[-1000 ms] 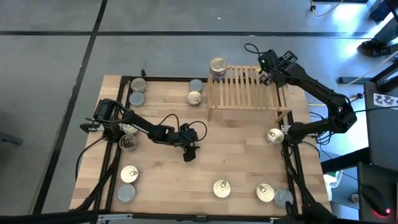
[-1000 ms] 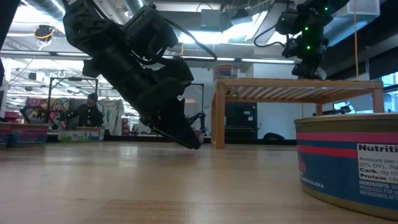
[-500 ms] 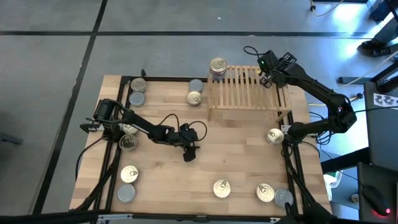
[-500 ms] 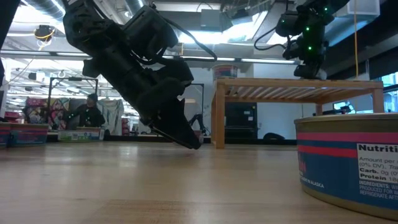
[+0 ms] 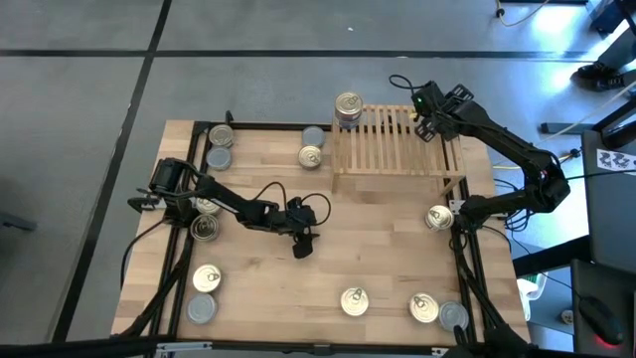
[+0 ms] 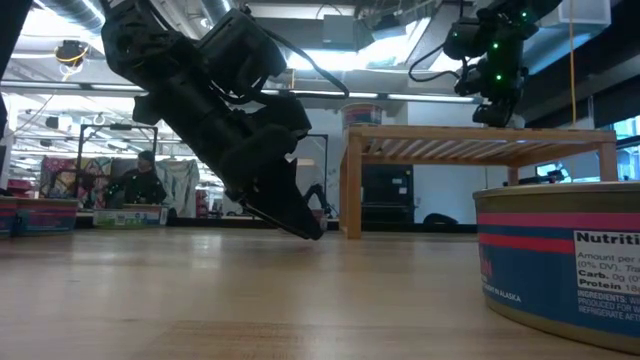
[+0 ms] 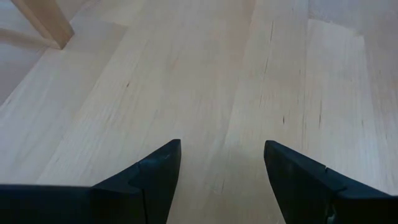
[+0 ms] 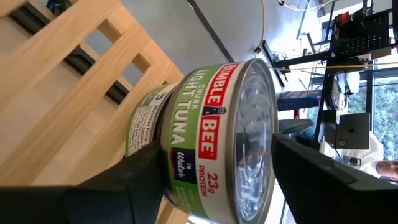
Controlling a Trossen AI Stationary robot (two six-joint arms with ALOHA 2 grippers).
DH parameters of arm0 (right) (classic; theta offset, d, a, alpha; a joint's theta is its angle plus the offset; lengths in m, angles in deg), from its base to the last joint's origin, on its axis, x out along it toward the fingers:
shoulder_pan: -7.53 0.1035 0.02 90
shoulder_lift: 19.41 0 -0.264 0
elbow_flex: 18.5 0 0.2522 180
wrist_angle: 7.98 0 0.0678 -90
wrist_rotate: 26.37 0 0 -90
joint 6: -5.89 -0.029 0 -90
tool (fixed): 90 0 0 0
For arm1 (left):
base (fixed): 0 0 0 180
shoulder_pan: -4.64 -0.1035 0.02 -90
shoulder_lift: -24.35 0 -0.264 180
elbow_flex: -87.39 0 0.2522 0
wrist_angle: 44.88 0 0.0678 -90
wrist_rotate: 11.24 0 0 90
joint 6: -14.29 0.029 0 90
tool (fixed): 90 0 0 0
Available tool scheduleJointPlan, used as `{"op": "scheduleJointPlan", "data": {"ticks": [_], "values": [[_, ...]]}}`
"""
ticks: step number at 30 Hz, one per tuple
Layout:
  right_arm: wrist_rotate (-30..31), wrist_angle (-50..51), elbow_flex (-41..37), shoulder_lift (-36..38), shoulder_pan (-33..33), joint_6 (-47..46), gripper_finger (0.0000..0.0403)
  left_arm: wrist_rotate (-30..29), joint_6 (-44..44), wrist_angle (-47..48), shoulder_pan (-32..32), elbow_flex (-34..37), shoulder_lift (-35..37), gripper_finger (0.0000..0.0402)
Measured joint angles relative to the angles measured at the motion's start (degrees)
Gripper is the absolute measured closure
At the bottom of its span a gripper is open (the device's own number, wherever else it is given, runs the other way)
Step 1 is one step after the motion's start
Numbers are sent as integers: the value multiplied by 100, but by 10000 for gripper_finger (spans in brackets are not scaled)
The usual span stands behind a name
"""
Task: Stack canned seafood by type on shelf
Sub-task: Stack the green tuna can on top of the green tuna can on the shelf
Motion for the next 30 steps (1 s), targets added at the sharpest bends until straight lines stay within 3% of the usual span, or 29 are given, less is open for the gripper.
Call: {"op": "scheduleJointPlan", "data": {"ticks": [18, 30], "values": [[55, 66, 2, 12, 9, 658, 132, -2, 121, 0, 0, 0, 0, 173], [463, 119, -4, 10, 550, 1252, 132, -2, 169, 0, 0, 0, 0, 172]]}}
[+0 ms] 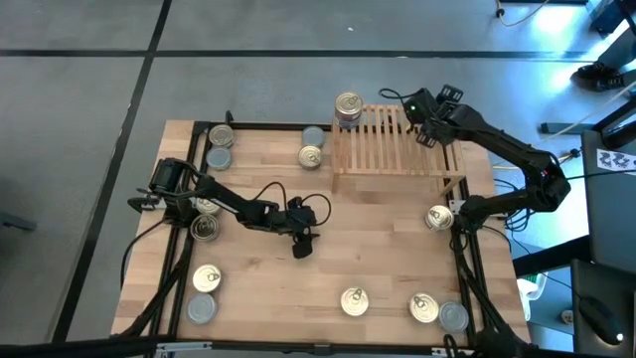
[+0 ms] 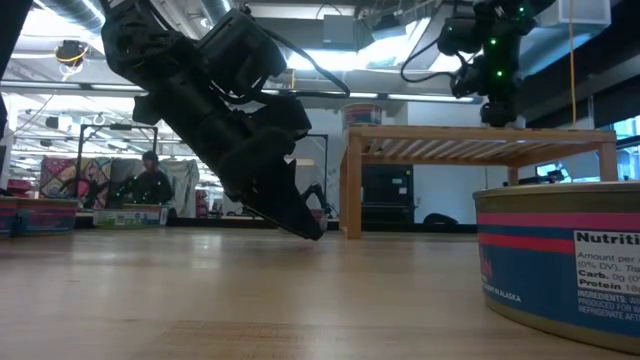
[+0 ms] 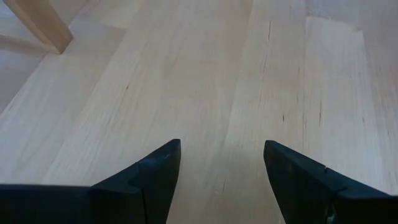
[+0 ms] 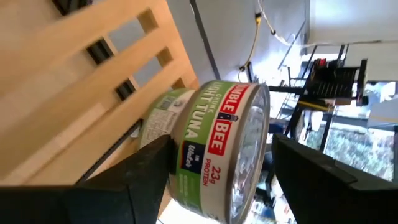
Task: Stack canned seafood by type on shelf
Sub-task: Stack the green tuna can on top of the green tuna can on the shelf
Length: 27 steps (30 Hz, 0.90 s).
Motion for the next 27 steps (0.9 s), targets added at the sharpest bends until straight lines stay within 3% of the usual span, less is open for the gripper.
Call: {"op": "scheduleJointPlan", "data": {"ticks": [11, 21, 27], "values": [[201, 60, 0, -2, 2, -136, 132, 0, -2, 0, 0, -2, 0, 173], [-30, 251, 0, -2, 7, -156, 132, 0, -10, 0, -2, 0, 0, 173], [354, 143, 1, -2, 7, -198, 132, 0, -39, -1, -2, -2, 0, 173]]}}
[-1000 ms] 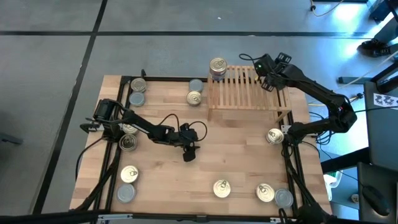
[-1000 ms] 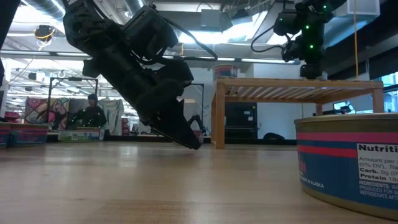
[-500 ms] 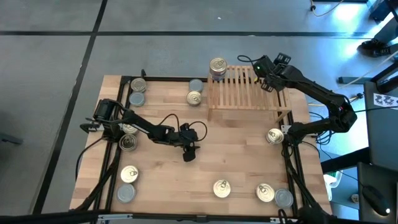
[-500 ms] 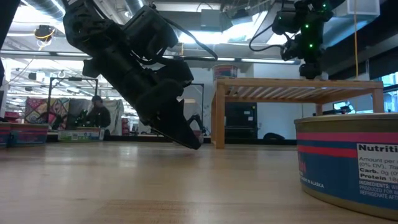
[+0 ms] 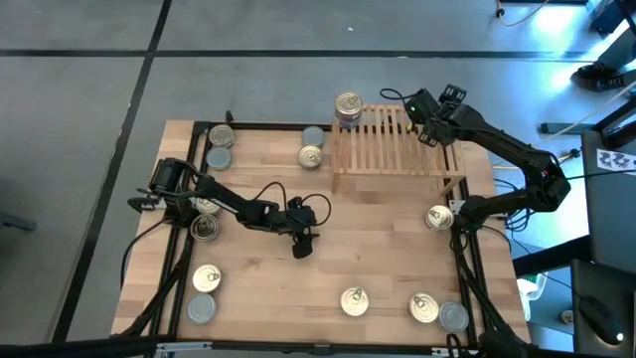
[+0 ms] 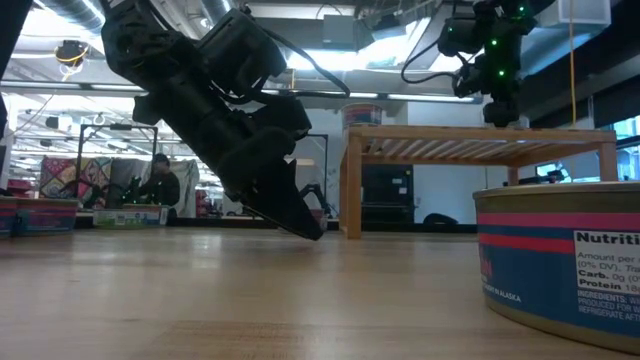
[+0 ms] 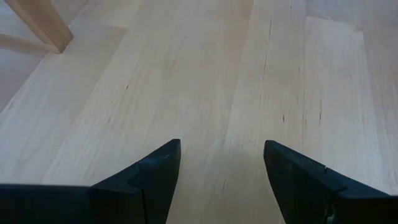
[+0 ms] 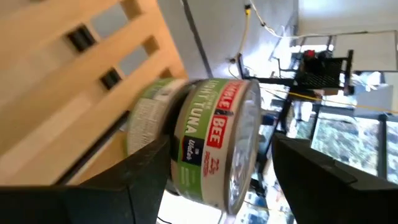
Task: Stack canned seafood by type on shelf
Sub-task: Stack the green tuna can on top of the green tuna can on the shelf, then put the blue and pink tuna can on the shelf and align it to the other blue and pink tuna can
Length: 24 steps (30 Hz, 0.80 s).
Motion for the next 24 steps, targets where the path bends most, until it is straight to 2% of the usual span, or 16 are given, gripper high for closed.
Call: {"op": "scheduleJointPlan", "data": {"ticks": [4, 8, 18, 24], "values": [[184, 21, 2, 0, 2, -21, 132, 0, -9, -1, 2, 2, 0, 173], [-329, 75, 2, -4, 0, -87, 132, 0, -31, 1, 2, 0, 0, 173], [-50, 8, 2, -13, 14, -119, 132, 0, -42, -1, 2, 0, 0, 173], [-62, 112, 94, 55, 463, -245, 132, 0, -28, -1, 2, 0, 0, 173]]}}
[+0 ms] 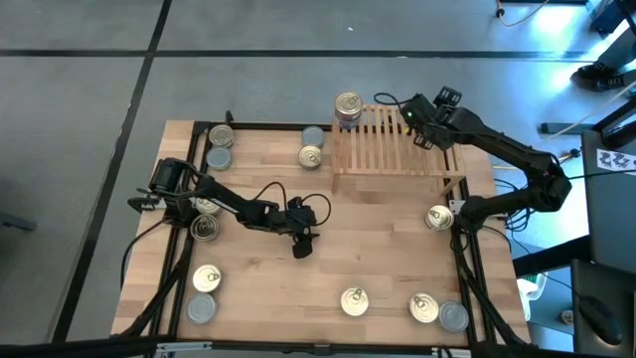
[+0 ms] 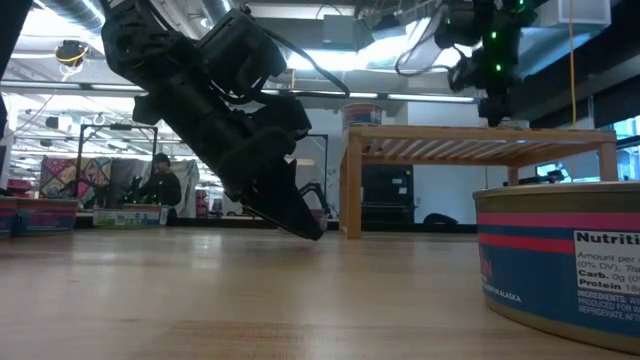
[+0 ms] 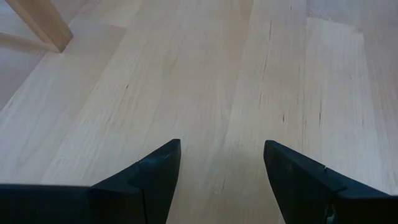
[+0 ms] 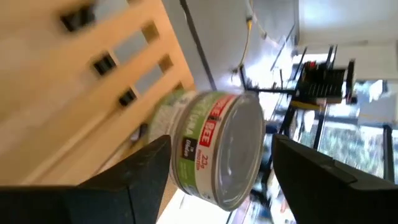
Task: Stack canned seafood by type on shelf
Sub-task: Put the blue and pink tuna can on the shelf and align it to the other blue and pink tuna can
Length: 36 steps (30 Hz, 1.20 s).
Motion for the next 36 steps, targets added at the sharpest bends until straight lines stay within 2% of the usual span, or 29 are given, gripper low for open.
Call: {"op": "scheduleJointPlan", "data": {"ticks": [4, 7, 14, 17, 21, 27, 32, 36], "values": [[-20, 317, 331, 120, 546, -360, 132, 1, 2, -4, 0, 0, 0, 173], [-514, 660, 599, 273, 1026, -1027, 132, 2, 2, -5, 0, 0, 0, 173], [-3139, 802, 526, 724, 2312, -2307, 132, 2, 104, -27, 0, 1, 0, 173], [-3830, 782, 334, 760, 2982, -2623, 132, 2, 153, -39, 0, 0, 0, 173], [-4120, 408, -154, 758, 3906, -3034, 132, 4, -27, -47, -10, 0, 0, 173], [-4314, -1054, -1197, 751, 5087, -3472, 132, 227, -325, -302, 1, 2, 0, 173], [-4297, -2321, -2039, 751, 5732, -3751, 132, 769, 129, -1199, 270, -26, 0, 173], [-4172, -2865, -2459, 751, 5965, -3915, 132, 785, 744, -1209, 625, -343, -24, 173]]}}
